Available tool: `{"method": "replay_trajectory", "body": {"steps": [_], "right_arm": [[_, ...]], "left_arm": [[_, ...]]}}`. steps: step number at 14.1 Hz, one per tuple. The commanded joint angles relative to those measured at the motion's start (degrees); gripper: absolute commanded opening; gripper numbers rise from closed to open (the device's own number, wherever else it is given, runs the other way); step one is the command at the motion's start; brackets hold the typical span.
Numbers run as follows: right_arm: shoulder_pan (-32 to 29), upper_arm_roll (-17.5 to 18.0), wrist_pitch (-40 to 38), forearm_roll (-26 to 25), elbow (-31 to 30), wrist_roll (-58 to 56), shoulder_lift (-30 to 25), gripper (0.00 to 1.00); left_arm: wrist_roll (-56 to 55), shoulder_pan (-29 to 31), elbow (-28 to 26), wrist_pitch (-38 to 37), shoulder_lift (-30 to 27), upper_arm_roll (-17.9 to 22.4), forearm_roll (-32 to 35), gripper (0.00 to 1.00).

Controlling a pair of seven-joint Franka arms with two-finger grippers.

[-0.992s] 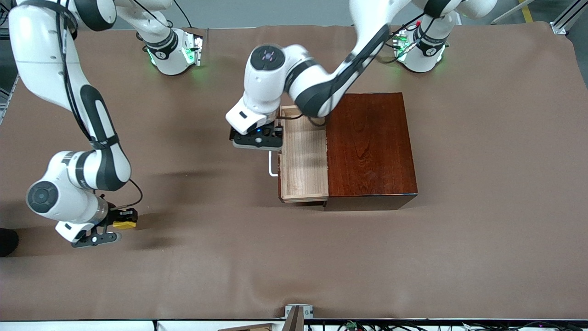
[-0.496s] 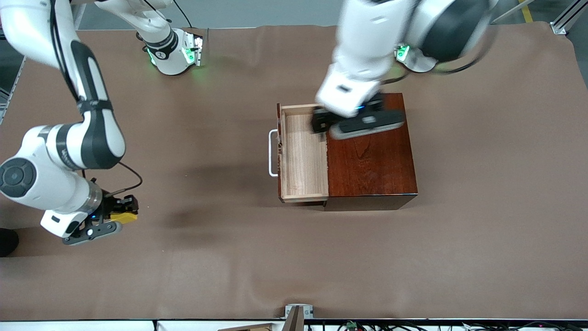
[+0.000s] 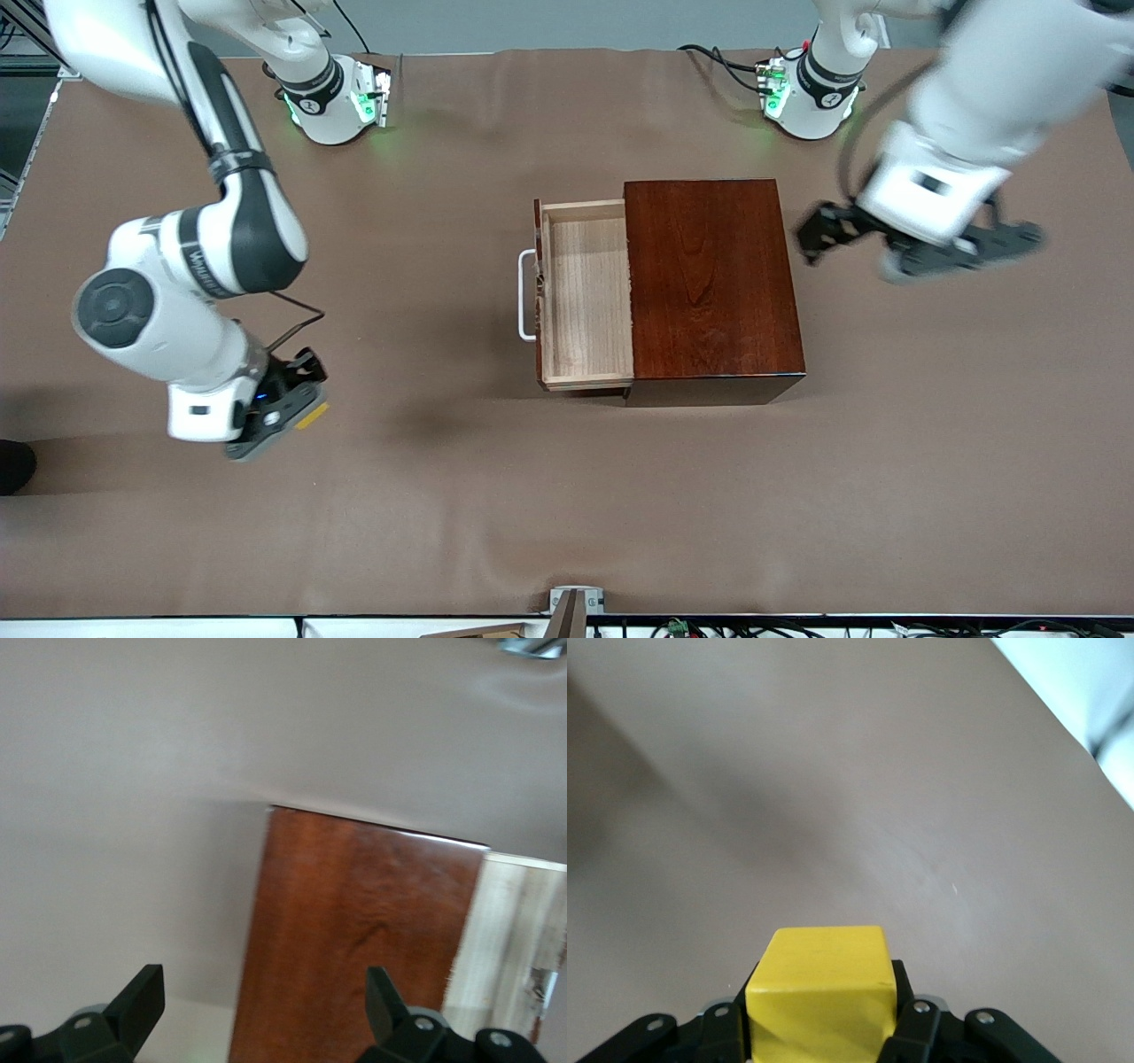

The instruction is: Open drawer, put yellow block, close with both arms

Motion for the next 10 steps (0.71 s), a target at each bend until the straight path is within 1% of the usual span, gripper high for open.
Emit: {"method": "replay_trajectory", "body": {"steps": [1,3,5,7,8,10], "right_arm": [[0.1,2.9,-0.5,0.6,0.6,-7.7,-0.4,0.00],[0.5,4.8,-0.6,0.6,0.6,-9.0,-0.4,0.00],[0.6,7.7,-0.5,0.5,0.6,-13.5,-0.4,0.00],[1.0,11.0,-0.4,-0.1,0.6,-15.0,-0.3,0.00],[2.2,11.5,-0.3,-0.1,0.6,-15.0,-0.2,0.00],[7.2,11.4,-0.3,-1.8,0.7,-14.6,-0.2,0.00]], "left_arm": [[1.6,4.8,-5.4,0.2,-3.2,-0.7,-1.8,1.00],[5.0,5.8,-6.3,1.1,-3.6,-0.7,-1.8,1.00],[8.8,7.6,-7.2,1.6,-3.9,-0.7,-1.7,1.00],[17.1,8.6,-8.0,2.3,-4.3,-0.4,-1.7,1.00],[20.0,9.8,-8.6,2.9,-4.6,-0.7,-1.6,1.00],[22.2,10.1,-10.9,5.3,-5.6,-0.7,-1.5,1.00]]}}
